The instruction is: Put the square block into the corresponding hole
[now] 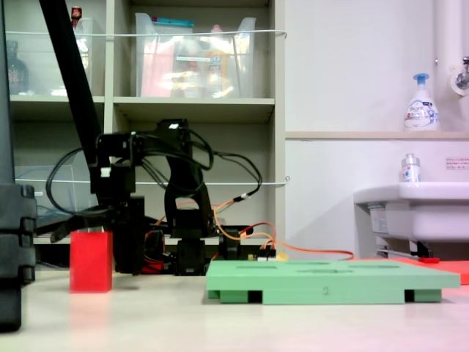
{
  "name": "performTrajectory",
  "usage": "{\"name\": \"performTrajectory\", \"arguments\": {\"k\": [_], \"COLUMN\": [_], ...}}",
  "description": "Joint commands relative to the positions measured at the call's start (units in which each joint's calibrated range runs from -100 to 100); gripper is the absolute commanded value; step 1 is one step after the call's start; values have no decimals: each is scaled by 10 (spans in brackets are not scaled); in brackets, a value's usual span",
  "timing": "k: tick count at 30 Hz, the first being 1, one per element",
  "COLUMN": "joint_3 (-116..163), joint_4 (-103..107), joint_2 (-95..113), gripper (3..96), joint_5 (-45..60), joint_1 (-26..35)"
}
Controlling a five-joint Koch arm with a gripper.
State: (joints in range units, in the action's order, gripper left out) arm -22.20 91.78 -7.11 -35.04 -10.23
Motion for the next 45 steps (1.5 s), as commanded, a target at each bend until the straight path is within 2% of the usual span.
{"name": "performTrajectory", "arguments": {"k": [1, 2, 3, 7, 9, 19, 28, 35, 45], "joint_3": [-32, -32, -32, -30, -24, 23, 15, -81, -172], "joint_4": [-26, -26, -26, -26, -26, -17, 52, 82, 82], "joint_2": [-8, -15, -20, -24, -24, -15, 91, 184, 251], "gripper": [873, 868, 820, 528, 456, 416, 216, 216, 216], "joint_5": [5, 5, 5, 5, 5, -5, -12, -53, -207], "joint_1": [0, 0, 0, 0, -1, 0, 4, 45, 140]}}
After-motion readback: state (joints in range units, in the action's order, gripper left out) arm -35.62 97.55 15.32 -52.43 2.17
